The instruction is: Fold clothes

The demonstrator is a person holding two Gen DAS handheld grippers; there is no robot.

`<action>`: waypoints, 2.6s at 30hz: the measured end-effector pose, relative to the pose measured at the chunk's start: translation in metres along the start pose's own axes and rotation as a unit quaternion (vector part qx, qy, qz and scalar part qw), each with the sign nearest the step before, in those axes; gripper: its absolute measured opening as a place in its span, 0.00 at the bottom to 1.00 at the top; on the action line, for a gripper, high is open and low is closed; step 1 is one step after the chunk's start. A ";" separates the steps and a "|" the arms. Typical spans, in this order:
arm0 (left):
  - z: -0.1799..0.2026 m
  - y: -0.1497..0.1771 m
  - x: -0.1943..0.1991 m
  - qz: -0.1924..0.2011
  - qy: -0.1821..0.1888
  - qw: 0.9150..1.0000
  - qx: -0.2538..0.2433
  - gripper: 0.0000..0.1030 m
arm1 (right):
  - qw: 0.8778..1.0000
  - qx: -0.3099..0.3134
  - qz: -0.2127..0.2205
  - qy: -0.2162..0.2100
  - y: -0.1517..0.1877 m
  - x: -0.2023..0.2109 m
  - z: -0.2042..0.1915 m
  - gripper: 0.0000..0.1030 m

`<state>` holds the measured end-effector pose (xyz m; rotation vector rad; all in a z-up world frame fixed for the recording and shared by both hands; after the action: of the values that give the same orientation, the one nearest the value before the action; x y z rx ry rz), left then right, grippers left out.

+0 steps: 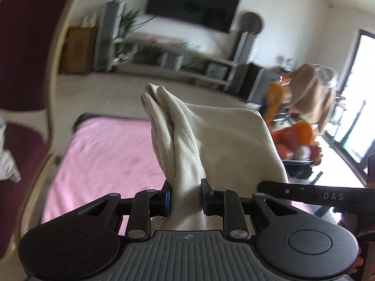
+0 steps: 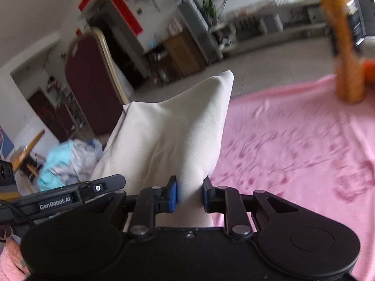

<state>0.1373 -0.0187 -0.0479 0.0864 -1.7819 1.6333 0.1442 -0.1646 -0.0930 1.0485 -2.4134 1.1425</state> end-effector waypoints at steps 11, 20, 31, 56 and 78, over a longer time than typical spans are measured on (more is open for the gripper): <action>0.195 -0.049 -0.046 0.034 0.095 0.991 -0.083 0.22 | 0.987 -0.012 0.125 0.098 -0.065 0.162 0.102 0.20; 0.297 -0.007 -0.138 -0.039 0.166 0.982 -0.078 0.22 | 0.972 -0.063 0.115 0.193 -0.070 0.209 0.224 0.20; 0.250 0.074 -0.233 -0.178 0.057 0.975 -0.118 0.40 | 0.942 -0.190 0.106 0.256 -0.048 0.164 0.362 0.46; 0.262 0.087 -0.179 -0.224 0.084 0.957 -0.163 0.39 | 0.934 -0.087 -0.038 0.344 0.036 0.184 0.285 0.17; 0.273 0.008 0.001 -0.156 0.115 0.965 -0.178 0.91 | 0.919 -0.106 0.072 0.374 -0.002 0.300 0.118 0.90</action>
<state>0.0112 -0.2604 -0.0409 0.0096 -1.7493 1.0420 -0.0579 -0.4040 -0.0151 0.2739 -1.9384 1.0383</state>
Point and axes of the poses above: each gripper's, at about its wrist camera, not at the fingertips, and x roughly against the way its jaws point, z to its right, y to its underside, the point moved 10 cm from there along -x, roughly the way its jaws point, and after that the axes turned 14 degrees about -x, right-handed, at the moved point
